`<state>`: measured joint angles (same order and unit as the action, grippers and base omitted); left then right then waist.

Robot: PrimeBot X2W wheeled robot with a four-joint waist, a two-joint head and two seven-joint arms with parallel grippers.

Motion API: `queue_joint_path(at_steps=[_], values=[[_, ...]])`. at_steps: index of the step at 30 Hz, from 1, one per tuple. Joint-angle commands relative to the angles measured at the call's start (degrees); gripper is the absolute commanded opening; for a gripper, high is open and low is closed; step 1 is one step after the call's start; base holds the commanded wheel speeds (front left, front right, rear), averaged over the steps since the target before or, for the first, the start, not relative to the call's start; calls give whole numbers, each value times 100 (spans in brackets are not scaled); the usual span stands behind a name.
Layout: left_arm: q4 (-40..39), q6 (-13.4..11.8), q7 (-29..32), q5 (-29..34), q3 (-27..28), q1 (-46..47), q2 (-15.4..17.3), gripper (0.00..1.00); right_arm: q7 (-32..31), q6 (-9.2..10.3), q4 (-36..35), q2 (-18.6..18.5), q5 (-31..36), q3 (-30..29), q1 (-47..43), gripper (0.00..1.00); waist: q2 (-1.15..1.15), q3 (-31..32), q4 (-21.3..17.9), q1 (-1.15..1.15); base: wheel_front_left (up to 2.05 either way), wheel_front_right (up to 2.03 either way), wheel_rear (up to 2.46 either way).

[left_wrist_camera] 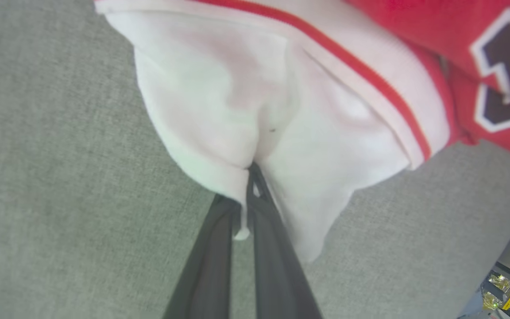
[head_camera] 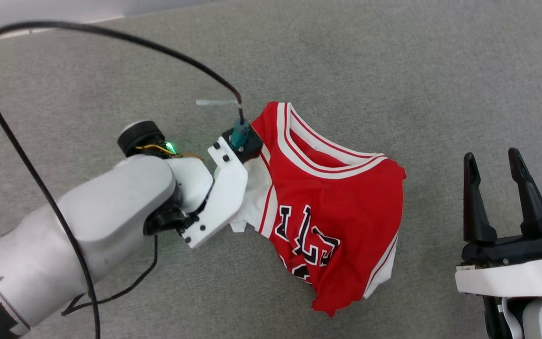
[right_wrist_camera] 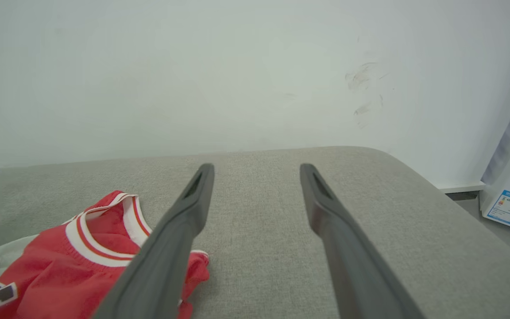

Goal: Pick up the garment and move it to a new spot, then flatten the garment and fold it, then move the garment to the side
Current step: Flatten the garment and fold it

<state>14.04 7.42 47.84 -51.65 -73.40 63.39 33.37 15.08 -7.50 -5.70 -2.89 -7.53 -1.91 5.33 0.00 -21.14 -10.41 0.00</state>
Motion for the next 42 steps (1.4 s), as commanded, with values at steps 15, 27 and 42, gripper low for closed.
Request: queue_joint_path(at_steps=[15, 27, 42], values=[[1075, -2, -1014, -725, 44, -3, 1244, 0, 13, 2, 1, 3, 187, -93, -295, 100, 0, 578, 626, 0, 0, 0, 0], [1716, -354, -2405, -857, 370, -568, 1277, 100, 13, 2, 54, 3, 365, -156, -235, 100, 0, 739, 799, 0, 0, 0, 0], [682, -2091, -6142, -27, 1294, -1246, 1127, 100, 14, 3, 368, -575, 1411, 314, 1282, 100, 0, 1216, 1159, 0, 0, 0, 0]])
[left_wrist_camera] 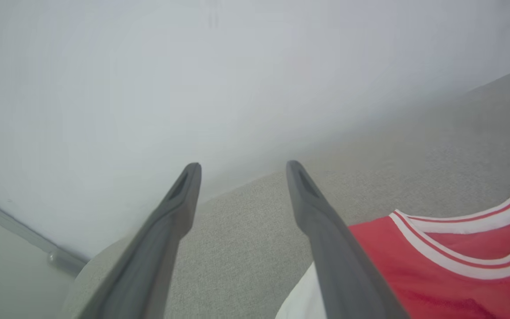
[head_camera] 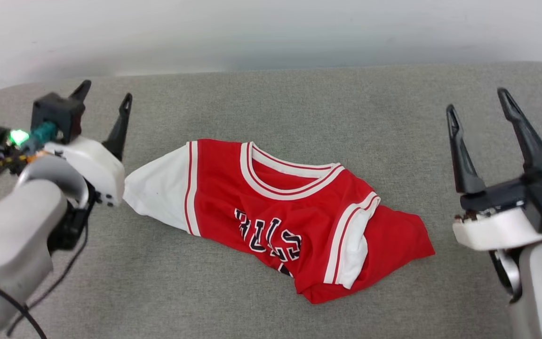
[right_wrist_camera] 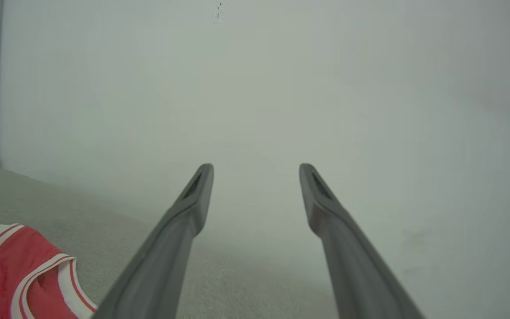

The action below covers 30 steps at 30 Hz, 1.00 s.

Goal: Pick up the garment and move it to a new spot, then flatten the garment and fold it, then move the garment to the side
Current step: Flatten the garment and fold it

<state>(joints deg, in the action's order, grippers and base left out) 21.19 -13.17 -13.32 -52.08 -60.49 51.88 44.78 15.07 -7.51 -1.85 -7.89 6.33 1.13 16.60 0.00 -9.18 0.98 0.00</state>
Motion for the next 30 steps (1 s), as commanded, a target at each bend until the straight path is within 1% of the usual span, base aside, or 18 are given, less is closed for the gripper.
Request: queue_joint_path(at_steps=[1, 4, 6, 8, 11, 14, 16, 18, 21, 23, 26, 28, 30], values=[[-151, -187, -93, 48, 85, -237, 3, 100, 14, 4, 154, -200, 7, 172, 304, 100, 0, 38, 34, 0, 0, 0, 0], [-579, -668, -183, 192, 380, -681, 28, 100, -127, 4, 725, -623, -148, 719, 740, 100, 0, 65, 88, 0, 0, 0, 0], [-973, -978, -194, 428, 740, -975, -46, 100, -396, 4, 944, -916, -350, 1113, 1127, 100, 0, 57, 151, 0, 0, 0, 0], [-1273, -1282, -185, 755, 1095, -1381, -82, 100, -763, 4, 1093, -1180, -719, 1570, 1453, 100, 0, 34, 205, 0, 0, 0, 0], [-1756, -1574, -186, 1185, 1617, -1936, -199, 100, -1473, 4, 1153, -1614, -1351, 2272, 1987, 100, 0, -27, 273, 0, 0, 0, 0], [-2144, -1731, -187, 1503, 2139, -2522, -395, 100, -2395, 4, 1199, -2052, -2100, 3049, 2487, 100, 0, -110, 352, 0, 0, 0, 0], [-2333, -1763, -187, 1719, 2469, -2884, -608, 100, -3095, 4, 1197, -2372, -2642, 3617, 2826, 100, 0, -179, 413, 0, 0, 0, 0], [-2518, -1794, -188, 1913, 2855, -3236, -849, 100, -3815, 4, 1183, -2602, -3306, 4150, 3120, 100, 0, -254, 464, 0, 0, 0, 0], [-2711, -1693, -188, 2237, 3316, -3667, -1253, 100, -4776, 4, 1205, -2941, -4167, 4818, 3568, 100, 0, -394, 563, 0, 0, 0, 0], [-2805, -1616, -188, 2460, 3597, -3892, -1560, 100, -5299, 4, 1280, -3032, -4708, 5142, 3790, 100, 0, -509, 616, 0, 0, 0, 0], [-2850, -1407, -188, 2801, 3927, -4124, -2048, 100, -5822, 4, 1482, -3164, -5174, 5525, 4125, 100, 0, -713, 734, 0, 0, 0, 0], [-2840, -1261, -189, 3027, 4162, -4174, -2371, 100, -5968, 4, 1686, -3137, -5365, 5701, 4259, 100, 0, -860, 807, 0, 0, 0, 0], [-2788, -1056, -189, 3238, 4335, -4222, -2655, 100, -6036, 4, 1914, -3088, -5494, 5864, 4332, 100, 0, -1000, 894, 0, 0, 0, 0]])
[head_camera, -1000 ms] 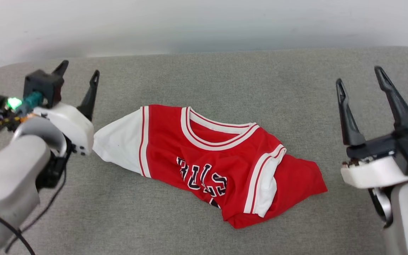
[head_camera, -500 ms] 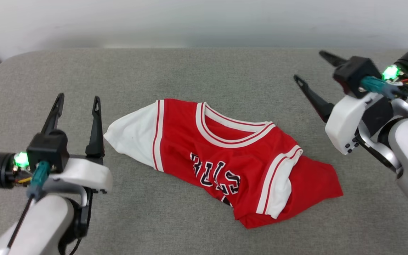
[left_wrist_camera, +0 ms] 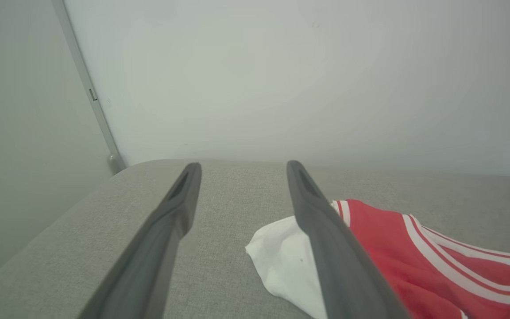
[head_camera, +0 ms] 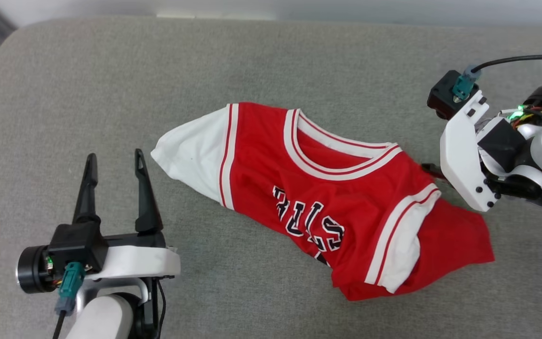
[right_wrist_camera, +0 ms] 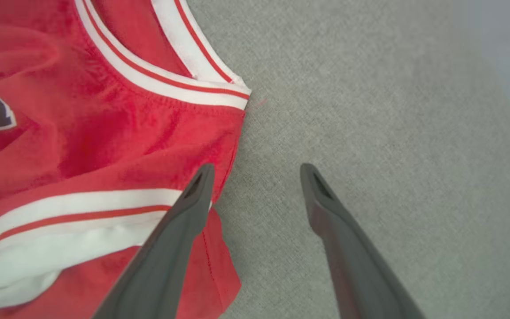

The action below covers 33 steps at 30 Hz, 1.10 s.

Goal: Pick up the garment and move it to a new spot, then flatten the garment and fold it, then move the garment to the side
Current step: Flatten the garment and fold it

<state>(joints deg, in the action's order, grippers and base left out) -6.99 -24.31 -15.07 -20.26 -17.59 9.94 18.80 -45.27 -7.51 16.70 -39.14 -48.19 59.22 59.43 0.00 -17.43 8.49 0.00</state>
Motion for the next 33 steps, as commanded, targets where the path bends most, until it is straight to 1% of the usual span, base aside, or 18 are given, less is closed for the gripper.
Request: queue_joint_path(at_steps=[1, 4, 8, 11, 14, 15, 16, 18, 22, 25, 29, 33], values=[[30, 58, -14, 56, 46, -28, -58, 100, -2, 4, 59, 37, -42, 55, 49, 100, 0, -176, 143, 0, 0, 0, 0], [126, 386, -14, 311, 319, -28, -421, 100, 37, 4, 381, 154, -229, 260, -8, 100, 0, -342, 262, 0, 0, 0, 0], [244, 765, -14, 605, 651, -19, -795, 100, 117, -5, 682, 268, -390, 716, -287, 100, 0, -469, 350, 0, 0, 0, 0], [281, 992, -14, 786, 883, -53, -994, 100, 231, -5, 836, 348, -469, 1046, -467, 100, 0, -493, 340, 0, 0, 0, 0], [350, 1217, -14, 950, 1050, -99, -1140, 100, 475, -5, 897, 414, -537, 1159, -423, 100, 0, -472, 283, 0, 0, 0, 0], [366, 1277, -14, 1005, 1106, -111, -1170, 100, 602, -4, 875, 424, -521, 1175, -362, 20, 0, -455, 258, 0, 0, 0, 0], [390, 1332, -14, 1051, 1153, -126, -1203, 100, 740, -4, 854, 416, -504, 1184, -287, 0, 0, -428, 236, 0, 0, 0, 0], [420, 1426, -14, 1139, 1243, -150, -1261, 100, 1023, -4, 826, 349, -532, 1171, -127, 0, 0, -356, 192, 0, 0, 0, 0], [462, 1574, -14, 1286, 1375, -224, -1351, 100, 1643, 4, 632, 89, -550, 1065, 336, 0, 0, -179, 104, 0, 0, 0, 0], [483, 1664, -14, 1364, 1448, -311, -1406, 100, 1881, 3, 380, -152, -510, 1085, 580, 0, 0, -78, 39, 0, 0, 0, 0], [455, 1728, -14, 1425, 1518, -379, -1479, 100, 1881, 4, 18, -556, -484, 1069, 1018, 0, 0, -42, -4, 0, 0, 0, 0], [420, 1822, -15, 1461, 1496, -306, -1520, 100, 1666, 4, -135, -882, -431, 979, 1464, 0, 0, -172, 26, 0, 0, 0, 0]])
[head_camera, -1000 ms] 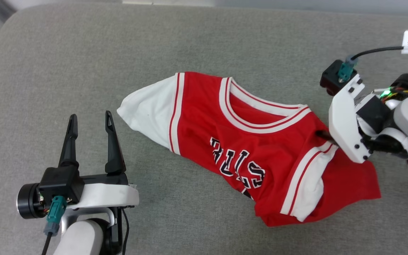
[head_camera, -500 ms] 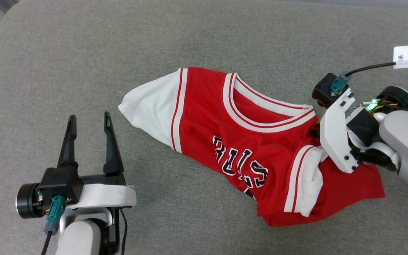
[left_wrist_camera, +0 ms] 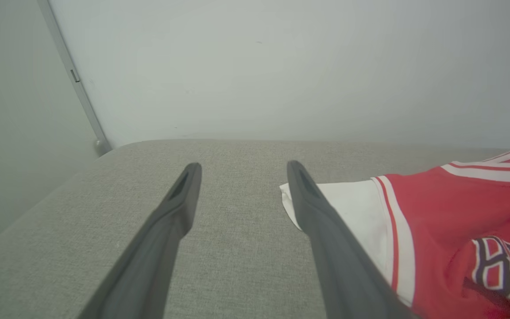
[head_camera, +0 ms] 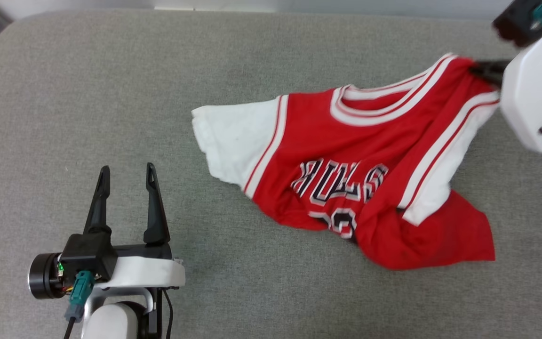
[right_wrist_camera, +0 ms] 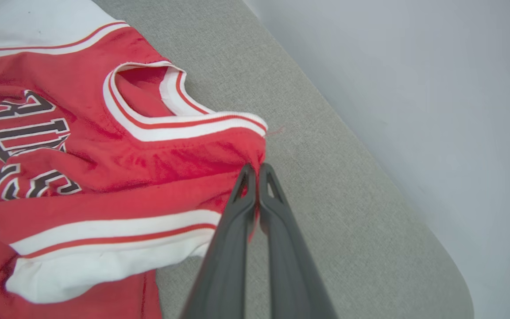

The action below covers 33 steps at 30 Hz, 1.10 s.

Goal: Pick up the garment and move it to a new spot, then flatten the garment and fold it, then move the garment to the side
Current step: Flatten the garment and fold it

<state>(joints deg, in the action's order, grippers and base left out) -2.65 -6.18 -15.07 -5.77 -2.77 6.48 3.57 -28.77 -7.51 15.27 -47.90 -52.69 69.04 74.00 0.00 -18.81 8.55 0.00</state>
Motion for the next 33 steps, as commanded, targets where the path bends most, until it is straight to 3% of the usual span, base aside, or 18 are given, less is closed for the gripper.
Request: queue_joint_path(at_steps=[1, 6, 17, 23, 24, 25, 28, 33], values=[[-21, 18, -15, 25, 3, 81, -4, 100, -67, 4, 16, -51, 45, -18, 117, 0, 0, -87, 41, 0, 0, 0, 0], [-9, 68, -15, 33, -63, 253, -45, 100, -368, 3, 489, 197, 109, -21, 356, 0, 0, -367, 173, 0, 0, 0, 0], [60, 14, -15, -124, -237, 574, -70, 100, -151, -6, 2206, 1558, 297, 354, -483, 0, 0, -842, 452, 0, 0, 0, 0], [189, 1, -15, -100, -237, 470, -71, 100, 221, -7, 2463, 1693, 192, 445, -705, 0, 0, -722, 390, 0, 0, 0, 0], [206, 4, -15, -92, -213, 444, -72, 100, 372, -6, 2466, 1665, 160, 413, -640, 27, 0, -673, 358, 0, 0, 0, 0], [220, 5, -15, -90, -192, 427, -72, 100, 541, -6, 2428, 1617, 169, 397, -549, 96, 0, -621, 329, 0, 0, 0, 0], [235, 6, -15, -85, -151, 332, -71, 100, 1082, 5, 2250, 1361, 175, 257, -236, 100, 0, -461, 242, 0, 0, 0, 0], [236, 17, -15, -63, -130, 184, -71, 100, 1309, 4, 1529, 747, 10, 259, 13, 100, 0, -252, 102, 0, 0, 0, 0]])
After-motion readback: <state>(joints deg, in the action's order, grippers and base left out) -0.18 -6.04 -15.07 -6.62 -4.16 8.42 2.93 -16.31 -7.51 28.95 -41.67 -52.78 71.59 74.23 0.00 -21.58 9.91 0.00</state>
